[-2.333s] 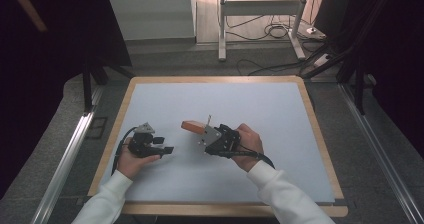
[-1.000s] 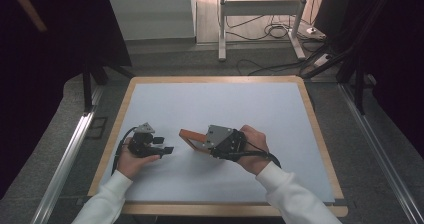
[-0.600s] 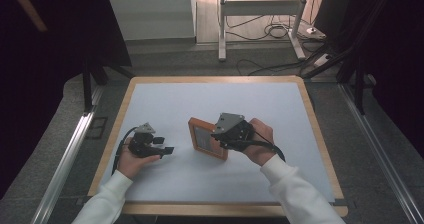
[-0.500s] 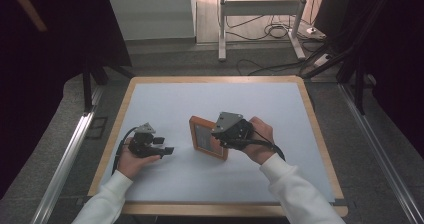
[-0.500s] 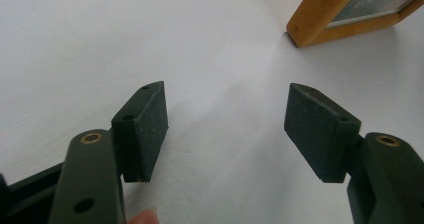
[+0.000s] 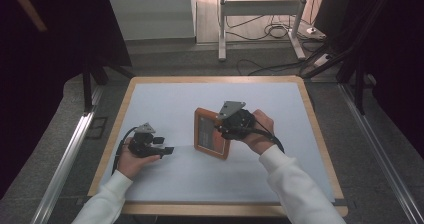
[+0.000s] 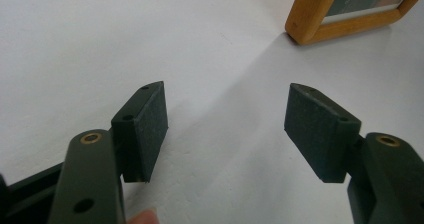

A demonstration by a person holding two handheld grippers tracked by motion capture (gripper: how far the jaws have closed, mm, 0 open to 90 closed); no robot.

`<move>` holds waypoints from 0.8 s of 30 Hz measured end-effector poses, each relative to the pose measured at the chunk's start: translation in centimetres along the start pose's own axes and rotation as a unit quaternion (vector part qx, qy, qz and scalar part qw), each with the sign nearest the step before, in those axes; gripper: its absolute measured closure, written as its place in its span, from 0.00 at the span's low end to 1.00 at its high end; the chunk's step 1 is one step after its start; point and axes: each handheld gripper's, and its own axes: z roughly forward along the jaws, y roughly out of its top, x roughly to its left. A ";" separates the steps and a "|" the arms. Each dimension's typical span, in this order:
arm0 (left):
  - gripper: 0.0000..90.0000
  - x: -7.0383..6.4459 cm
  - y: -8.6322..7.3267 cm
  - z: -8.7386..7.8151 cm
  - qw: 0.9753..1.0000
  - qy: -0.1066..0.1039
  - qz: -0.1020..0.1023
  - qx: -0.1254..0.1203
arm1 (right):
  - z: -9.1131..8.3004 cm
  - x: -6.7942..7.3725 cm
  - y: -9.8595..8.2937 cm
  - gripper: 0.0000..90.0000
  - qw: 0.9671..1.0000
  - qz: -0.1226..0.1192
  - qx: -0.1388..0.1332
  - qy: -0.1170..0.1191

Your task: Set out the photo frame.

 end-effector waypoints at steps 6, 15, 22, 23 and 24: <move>0.37 0.0 0.0 0.0 1.000 0.000 0.000 -0.002 | 0.9 -0.8 -0.3 0.50 1.000 0.018 0.004 -0.012; 0.36 0.0 0.0 -0.1 1.000 -0.001 -0.001 -0.003 | 2.0 -1.8 -0.7 0.44 0.999 0.044 0.011 -0.020; 0.36 0.0 0.0 -0.1 1.000 -0.001 0.001 -0.003 | 2.1 -1.9 -0.8 0.40 0.998 0.054 0.007 -0.021; 0.36 0.0 0.0 -0.1 1.000 -0.002 0.001 -0.004 | 2.1 -1.9 -0.8 0.39 0.998 0.057 0.003 -0.024; 0.36 0.0 0.0 -0.1 1.000 -0.002 0.001 -0.004 | 2.0 -1.8 -0.7 0.37 0.998 0.063 -0.002 -0.025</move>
